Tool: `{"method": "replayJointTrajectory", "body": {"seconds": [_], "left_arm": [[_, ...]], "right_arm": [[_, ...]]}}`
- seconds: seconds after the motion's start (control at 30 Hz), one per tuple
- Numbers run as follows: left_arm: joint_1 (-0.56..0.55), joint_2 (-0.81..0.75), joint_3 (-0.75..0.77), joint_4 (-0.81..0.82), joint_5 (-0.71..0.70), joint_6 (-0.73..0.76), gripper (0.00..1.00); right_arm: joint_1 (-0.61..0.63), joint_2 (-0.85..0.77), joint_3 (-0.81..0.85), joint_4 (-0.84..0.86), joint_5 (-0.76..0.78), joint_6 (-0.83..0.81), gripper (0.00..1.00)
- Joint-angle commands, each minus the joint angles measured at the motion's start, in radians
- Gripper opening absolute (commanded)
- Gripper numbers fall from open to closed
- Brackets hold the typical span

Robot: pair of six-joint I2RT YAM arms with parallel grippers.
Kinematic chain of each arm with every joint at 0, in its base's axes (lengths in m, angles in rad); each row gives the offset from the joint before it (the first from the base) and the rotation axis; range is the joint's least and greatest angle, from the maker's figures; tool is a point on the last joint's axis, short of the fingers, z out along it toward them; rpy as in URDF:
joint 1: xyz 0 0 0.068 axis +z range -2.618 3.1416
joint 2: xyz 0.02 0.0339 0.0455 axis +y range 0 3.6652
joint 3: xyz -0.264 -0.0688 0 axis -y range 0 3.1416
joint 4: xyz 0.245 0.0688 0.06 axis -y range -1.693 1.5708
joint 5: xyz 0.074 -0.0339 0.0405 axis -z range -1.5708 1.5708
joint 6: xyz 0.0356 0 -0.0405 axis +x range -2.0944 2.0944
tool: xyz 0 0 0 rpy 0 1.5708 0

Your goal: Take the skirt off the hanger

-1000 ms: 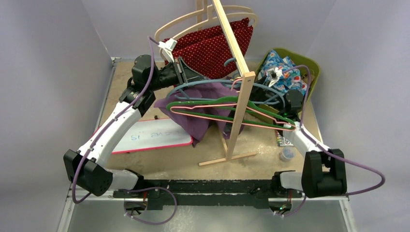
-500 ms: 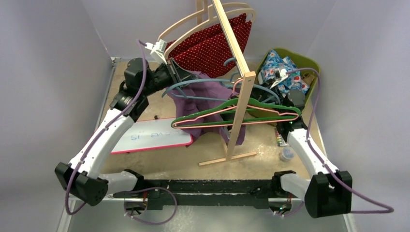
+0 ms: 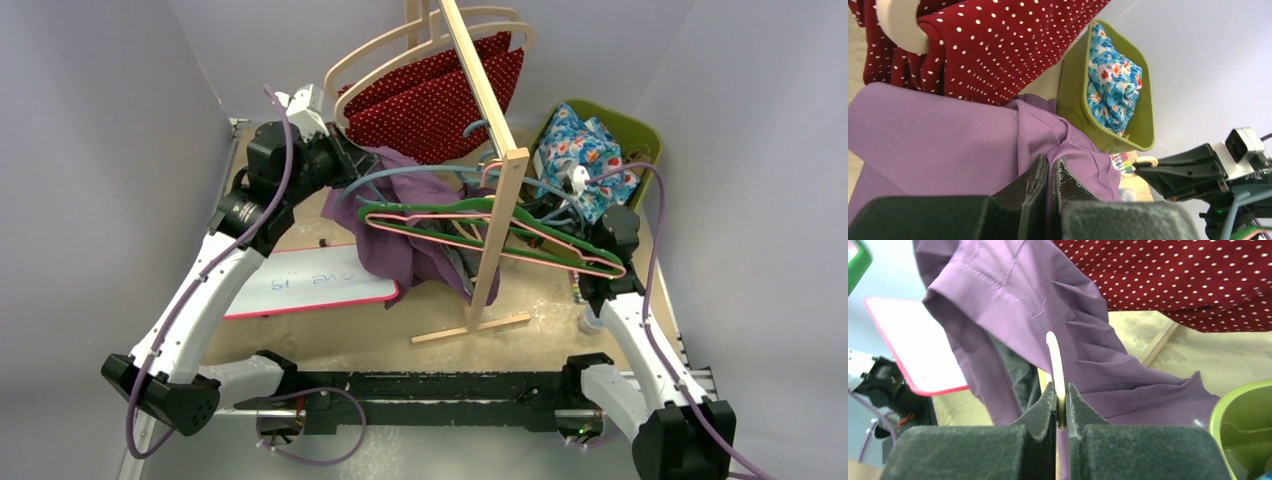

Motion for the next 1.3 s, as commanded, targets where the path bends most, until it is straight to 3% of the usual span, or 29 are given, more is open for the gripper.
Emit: {"method": "replayJointTrajectory", "body": {"seconds": [0.0, 0.13, 0.23, 0.3, 0.43, 0.57, 0.67, 0.73, 0.87, 1.03, 1.13, 1.27], "left_arm": [[0.065, 0.007, 0.088, 0.134, -0.042, -0.019, 0.00], [0.065, 0.058, 0.074, 0.388, 0.330, -0.130, 0.00], [0.065, 0.092, 0.053, 0.569, 0.459, -0.261, 0.00], [0.064, 0.084, 0.064, 0.519, 0.366, -0.235, 0.00], [0.067, 0.109, 0.179, 0.216, -0.011, -0.140, 0.00], [0.070, 0.149, 0.240, 0.106, -0.145, -0.081, 0.00], [0.074, 0.123, 0.199, 0.085, -0.287, -0.062, 0.00], [0.076, 0.122, 0.191, 0.100, -0.278, -0.026, 0.00], [0.076, 0.171, 0.255, -0.020, -0.331, 0.022, 0.00], [0.105, 0.133, 0.166, -0.003, -0.412, 0.022, 0.00], [0.154, 0.140, 0.195, -0.072, -0.471, 0.026, 0.00], [0.209, 0.050, 0.125, -0.032, -0.539, 0.038, 0.00]], "right_arm": [[-0.015, 0.010, -0.022, 0.036, -0.068, -0.079, 0.00], [-0.010, 0.111, 0.007, 0.100, -0.193, -0.016, 0.00], [0.005, 0.139, 0.011, 0.146, -0.207, 0.020, 0.00], [0.012, 0.138, 0.020, 0.136, -0.213, 0.009, 0.00], [0.013, 0.121, 0.022, 0.129, -0.278, -0.002, 0.00], [0.012, 0.076, 0.002, 0.090, -0.262, -0.008, 0.00], [0.011, 0.008, -0.038, 0.127, -0.219, -0.008, 0.00], [0.011, 0.008, -0.038, 0.130, -0.257, -0.025, 0.00], [0.011, 0.044, -0.032, 0.158, -0.314, -0.001, 0.00], [0.011, -0.005, -0.072, 0.216, -0.258, 0.020, 0.00], [0.004, -0.058, -0.078, 0.176, -0.216, -0.008, 0.00], [-0.009, -0.183, -0.143, 0.208, -0.081, 0.019, 0.00]]}}
